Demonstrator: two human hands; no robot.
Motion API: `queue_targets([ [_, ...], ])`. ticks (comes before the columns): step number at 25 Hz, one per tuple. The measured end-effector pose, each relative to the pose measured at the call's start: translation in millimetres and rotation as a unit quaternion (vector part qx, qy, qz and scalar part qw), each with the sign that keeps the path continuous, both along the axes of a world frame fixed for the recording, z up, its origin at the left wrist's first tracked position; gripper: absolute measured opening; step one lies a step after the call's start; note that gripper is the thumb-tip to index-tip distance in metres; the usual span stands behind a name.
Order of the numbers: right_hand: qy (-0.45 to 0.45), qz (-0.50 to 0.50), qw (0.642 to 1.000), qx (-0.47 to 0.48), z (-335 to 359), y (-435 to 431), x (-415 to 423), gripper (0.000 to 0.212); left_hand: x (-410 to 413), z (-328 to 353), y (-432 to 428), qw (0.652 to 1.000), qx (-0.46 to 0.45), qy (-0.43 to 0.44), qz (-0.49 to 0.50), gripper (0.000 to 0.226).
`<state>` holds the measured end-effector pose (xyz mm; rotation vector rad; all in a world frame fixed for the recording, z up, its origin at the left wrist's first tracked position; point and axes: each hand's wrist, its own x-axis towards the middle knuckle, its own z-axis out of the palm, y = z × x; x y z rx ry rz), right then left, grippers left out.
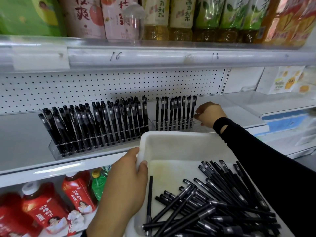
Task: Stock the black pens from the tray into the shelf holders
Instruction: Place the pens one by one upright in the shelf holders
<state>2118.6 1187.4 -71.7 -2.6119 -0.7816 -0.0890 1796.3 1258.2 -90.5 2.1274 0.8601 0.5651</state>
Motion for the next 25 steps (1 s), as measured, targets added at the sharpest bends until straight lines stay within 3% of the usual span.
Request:
queue_targets([
  [4,-0.059,0.016,0.998,-0.026,28,-17,-23,0.028,1,0,1,1.0,-0.01,0.002,0.002,0.033],
  [7,0.01,0.07,0.993,-0.097,41,-22,-51,0.034,0,3,-2,1.0,-0.001,0.012,-0.003,0.035],
  [10,0.071,0.129,0.969,-0.199,54,-26,-80,0.022,-1,4,-2,1.0,-0.001,0.014,0.001,0.039],
  [14,0.111,0.176,0.95,-0.234,71,-41,-108,0.008,-3,4,-1,1.0,0.005,0.008,0.005,0.036],
  [19,0.054,0.162,0.866,-0.47,31,-48,-125,0.037,-3,3,-1,1.0,0.007,0.014,0.004,0.038],
  [22,0.061,0.161,0.844,-0.508,14,-49,-125,0.046,-2,2,-1,1.0,0.001,0.006,0.005,0.038],
  [25,0.068,0.163,0.848,-0.5,3,-47,-123,0.042,-3,3,-1,1.0,-0.003,0.009,0.006,0.039],
])
